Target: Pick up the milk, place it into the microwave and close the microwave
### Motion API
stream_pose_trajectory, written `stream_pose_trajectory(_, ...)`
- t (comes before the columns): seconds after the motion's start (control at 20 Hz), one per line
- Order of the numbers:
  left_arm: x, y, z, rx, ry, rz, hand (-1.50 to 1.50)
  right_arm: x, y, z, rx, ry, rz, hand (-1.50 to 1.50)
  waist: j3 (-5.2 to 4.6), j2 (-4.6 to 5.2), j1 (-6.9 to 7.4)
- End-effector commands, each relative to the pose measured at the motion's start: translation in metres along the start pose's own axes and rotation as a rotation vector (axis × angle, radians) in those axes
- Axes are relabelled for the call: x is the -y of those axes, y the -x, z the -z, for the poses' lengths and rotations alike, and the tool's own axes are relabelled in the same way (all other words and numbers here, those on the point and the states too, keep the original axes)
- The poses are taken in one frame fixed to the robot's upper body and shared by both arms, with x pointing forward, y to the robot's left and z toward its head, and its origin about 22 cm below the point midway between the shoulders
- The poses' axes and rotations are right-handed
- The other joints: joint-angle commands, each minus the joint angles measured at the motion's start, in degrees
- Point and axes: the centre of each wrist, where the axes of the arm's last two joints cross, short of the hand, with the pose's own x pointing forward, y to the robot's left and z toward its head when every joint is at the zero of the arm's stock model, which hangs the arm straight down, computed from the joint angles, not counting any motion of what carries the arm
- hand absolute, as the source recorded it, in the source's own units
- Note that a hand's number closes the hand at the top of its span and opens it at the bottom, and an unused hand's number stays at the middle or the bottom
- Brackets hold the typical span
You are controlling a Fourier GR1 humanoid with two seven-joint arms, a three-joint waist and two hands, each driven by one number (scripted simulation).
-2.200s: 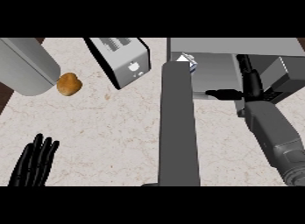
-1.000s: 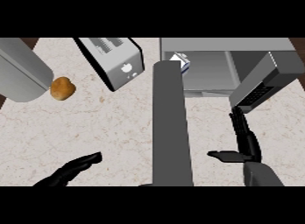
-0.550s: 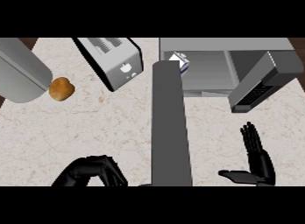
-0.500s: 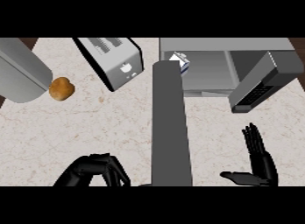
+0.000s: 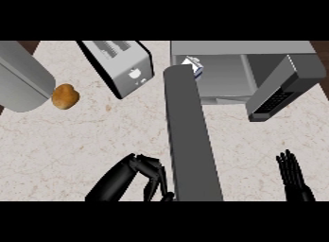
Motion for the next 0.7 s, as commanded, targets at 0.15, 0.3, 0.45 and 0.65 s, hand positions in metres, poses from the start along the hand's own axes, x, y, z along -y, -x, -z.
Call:
stream_pose_trajectory(0.15,0.016,0.024,0.038,-0.036,0.128,0.053,1.50,0.015,-0.023,-0.046,0.073,-0.049,0.088,-1.50,-0.04,0.10,-0.23)
stream_pose_trajectory(0.3,0.050,0.023,0.053,-0.020,0.174,0.136,1.50,0.025,-0.034,-0.028,0.112,-0.061,0.049,-1.50,0.00,0.11,-0.22)
stream_pose_trajectory(0.45,0.072,0.041,0.058,-0.050,0.188,0.173,1.50,0.030,-0.047,-0.015,0.144,-0.098,0.110,-1.50,-0.02,0.20,-0.94)
stream_pose_trajectory(0.65,0.079,0.046,0.080,-0.098,0.200,0.154,1.50,0.031,-0.064,-0.006,0.177,-0.172,0.120,-1.50,-0.08,0.53,-2.89)
